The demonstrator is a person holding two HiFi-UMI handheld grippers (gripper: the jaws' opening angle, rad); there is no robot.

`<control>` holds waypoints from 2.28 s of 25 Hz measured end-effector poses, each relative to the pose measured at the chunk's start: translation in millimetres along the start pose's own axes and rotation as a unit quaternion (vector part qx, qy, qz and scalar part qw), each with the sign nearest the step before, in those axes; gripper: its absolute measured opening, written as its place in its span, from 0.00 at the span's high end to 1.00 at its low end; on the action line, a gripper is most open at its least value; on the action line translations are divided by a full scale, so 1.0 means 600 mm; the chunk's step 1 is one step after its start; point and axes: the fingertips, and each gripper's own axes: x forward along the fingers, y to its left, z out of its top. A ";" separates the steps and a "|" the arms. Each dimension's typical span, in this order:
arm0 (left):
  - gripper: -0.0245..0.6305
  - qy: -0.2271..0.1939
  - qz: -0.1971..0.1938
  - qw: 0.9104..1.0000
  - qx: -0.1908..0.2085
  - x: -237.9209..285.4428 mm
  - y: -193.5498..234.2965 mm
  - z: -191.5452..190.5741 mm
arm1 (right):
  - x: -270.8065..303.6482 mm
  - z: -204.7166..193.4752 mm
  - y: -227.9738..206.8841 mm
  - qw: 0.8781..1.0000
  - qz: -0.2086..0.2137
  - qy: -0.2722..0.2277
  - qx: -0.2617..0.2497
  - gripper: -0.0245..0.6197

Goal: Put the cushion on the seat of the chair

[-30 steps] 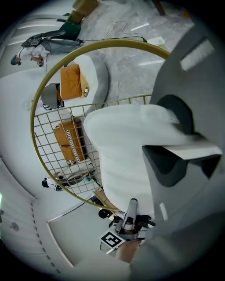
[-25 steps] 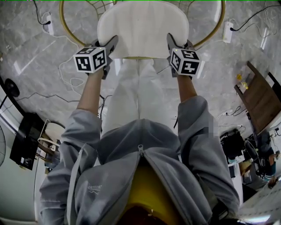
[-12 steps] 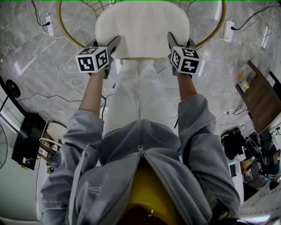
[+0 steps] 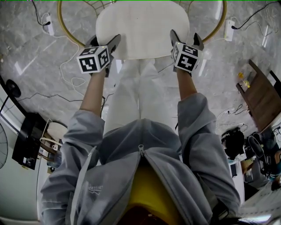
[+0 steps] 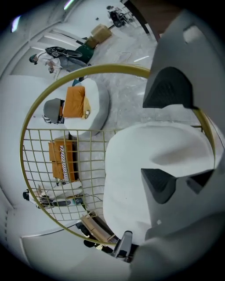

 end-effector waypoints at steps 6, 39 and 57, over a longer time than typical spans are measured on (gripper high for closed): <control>0.31 -0.027 0.062 0.996 0.052 -0.033 0.022 0.014 | -0.029 0.021 -0.008 0.999 -0.022 -0.035 -0.001 0.32; 0.95 -0.257 -0.025 0.945 0.198 -0.519 -0.284 0.150 | -0.585 0.188 0.177 0.970 0.106 -0.217 -0.033 0.96; 0.95 -0.489 -0.025 0.846 0.210 -0.857 -0.455 0.321 | -0.958 0.413 0.199 0.857 0.104 -0.496 -0.094 0.96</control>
